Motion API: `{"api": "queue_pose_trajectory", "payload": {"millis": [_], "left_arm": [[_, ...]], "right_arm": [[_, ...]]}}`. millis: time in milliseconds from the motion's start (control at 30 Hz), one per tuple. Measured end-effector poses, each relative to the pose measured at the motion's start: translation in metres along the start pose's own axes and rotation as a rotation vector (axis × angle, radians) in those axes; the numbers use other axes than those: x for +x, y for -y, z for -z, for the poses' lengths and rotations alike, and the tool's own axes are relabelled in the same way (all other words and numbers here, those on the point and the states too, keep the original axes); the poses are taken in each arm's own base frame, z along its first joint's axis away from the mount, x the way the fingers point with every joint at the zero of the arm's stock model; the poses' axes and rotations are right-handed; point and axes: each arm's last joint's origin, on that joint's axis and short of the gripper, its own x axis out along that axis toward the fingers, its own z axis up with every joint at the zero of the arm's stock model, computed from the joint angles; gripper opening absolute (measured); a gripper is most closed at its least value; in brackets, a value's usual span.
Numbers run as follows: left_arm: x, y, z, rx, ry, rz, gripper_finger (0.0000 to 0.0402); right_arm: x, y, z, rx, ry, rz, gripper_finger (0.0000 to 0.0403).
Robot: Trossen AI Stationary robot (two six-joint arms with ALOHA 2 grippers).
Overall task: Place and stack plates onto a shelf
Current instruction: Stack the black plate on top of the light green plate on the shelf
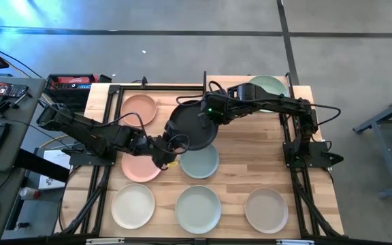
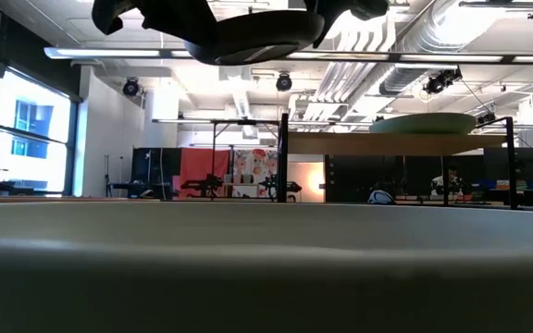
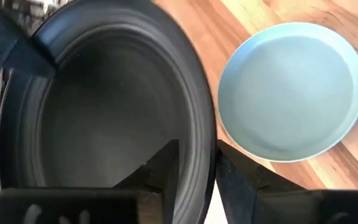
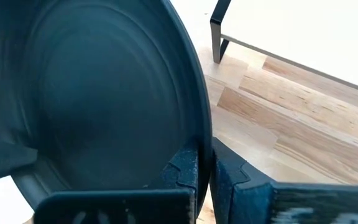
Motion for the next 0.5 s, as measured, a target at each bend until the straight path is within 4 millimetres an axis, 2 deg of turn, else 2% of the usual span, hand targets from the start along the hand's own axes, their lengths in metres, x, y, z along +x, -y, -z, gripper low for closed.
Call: {"api": "queue_pose_trajectory", "payload": {"millis": [233,500], "left_arm": [[-0.011,0.005,-0.007,-0.028,0.016,-0.040,0.0108],[-0.017,0.006,-0.008,-0.104,0.008,-0.077,0.0106]], "right_arm": [[0.000,0.009,0.002,0.001,-0.024,0.086,0.0001],[0.003,0.017,-0.015,-0.052,-0.007,0.091,0.0001]]}}
